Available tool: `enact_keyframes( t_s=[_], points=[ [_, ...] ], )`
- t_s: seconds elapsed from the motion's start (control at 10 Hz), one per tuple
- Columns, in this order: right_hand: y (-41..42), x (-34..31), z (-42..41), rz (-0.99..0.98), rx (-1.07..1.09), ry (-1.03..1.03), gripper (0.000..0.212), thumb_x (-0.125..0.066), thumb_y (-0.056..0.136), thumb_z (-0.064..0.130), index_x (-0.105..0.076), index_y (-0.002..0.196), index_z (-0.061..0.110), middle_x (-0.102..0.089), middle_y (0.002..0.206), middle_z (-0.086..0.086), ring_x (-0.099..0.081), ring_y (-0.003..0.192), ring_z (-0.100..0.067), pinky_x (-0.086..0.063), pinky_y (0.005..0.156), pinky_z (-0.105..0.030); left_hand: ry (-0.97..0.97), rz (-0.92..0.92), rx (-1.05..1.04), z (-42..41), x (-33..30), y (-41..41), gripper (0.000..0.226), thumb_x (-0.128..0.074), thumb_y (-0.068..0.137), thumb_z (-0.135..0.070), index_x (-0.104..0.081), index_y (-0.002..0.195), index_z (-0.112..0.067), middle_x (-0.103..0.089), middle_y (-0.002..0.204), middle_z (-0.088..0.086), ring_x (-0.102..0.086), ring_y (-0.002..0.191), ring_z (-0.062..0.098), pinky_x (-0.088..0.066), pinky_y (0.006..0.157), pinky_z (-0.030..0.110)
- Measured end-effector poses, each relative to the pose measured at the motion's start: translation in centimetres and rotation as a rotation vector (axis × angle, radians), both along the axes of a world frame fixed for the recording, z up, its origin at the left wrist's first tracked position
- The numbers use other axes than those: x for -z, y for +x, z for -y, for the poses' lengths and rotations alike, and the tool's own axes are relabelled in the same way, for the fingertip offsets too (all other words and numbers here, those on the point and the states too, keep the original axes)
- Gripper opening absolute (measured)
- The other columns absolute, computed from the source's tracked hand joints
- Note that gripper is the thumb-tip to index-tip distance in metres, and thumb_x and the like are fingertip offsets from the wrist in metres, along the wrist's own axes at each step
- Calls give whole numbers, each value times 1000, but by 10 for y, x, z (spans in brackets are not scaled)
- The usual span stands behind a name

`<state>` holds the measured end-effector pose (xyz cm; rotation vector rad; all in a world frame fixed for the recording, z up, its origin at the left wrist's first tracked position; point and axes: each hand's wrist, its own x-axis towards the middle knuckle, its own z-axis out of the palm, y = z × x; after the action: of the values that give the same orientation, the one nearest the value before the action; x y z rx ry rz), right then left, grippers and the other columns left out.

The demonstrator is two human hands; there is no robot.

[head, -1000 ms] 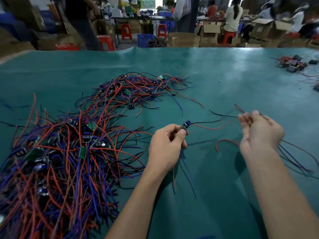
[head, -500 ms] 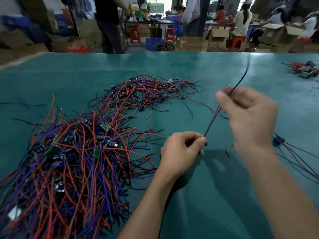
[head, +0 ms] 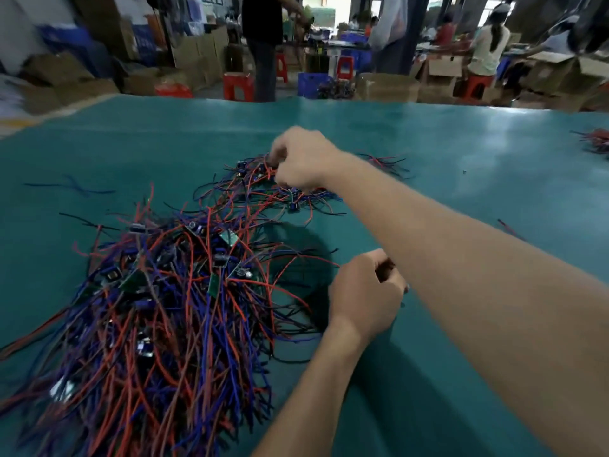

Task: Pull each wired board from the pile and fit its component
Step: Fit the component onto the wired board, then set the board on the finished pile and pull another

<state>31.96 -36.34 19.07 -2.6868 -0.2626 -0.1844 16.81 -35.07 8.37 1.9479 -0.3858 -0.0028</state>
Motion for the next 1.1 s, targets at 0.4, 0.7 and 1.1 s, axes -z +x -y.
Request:
enact_keyframes(
  t_s=[0.4, 0.7, 1.1],
  points=[
    [-12, 47, 52, -3, 237, 124, 19, -75, 83, 24, -73, 101, 20, -71, 101, 0, -66, 103, -19, -52, 93, -31, -111, -48, -72, 2, 10, 5, 10, -54, 77, -25, -63, 75, -21, -70, 70, 2, -66, 80, 31, -53, 67, 38],
    [-145, 57, 115, 131, 285, 1127, 33, -73, 78, -15, -62, 93, 12, -77, 75, -4, -71, 70, -14, -59, 65, -24, -293, -95, -140, 5, 11, 8, 40, -36, 93, -52, -64, 97, -22, -77, 85, -5, -70, 88, 21, -57, 78, 55],
    [-176, 87, 130, -31, 18, 1365, 27, -68, 79, -2, -67, 105, 4, -78, 97, -12, -74, 92, -14, -55, 78, -18, -499, -189, 66, 3, 4, 2, 30, -60, 101, -32, -76, 82, -15, -76, 70, 3, -65, 59, 7, -48, 56, 16]
  ],
)
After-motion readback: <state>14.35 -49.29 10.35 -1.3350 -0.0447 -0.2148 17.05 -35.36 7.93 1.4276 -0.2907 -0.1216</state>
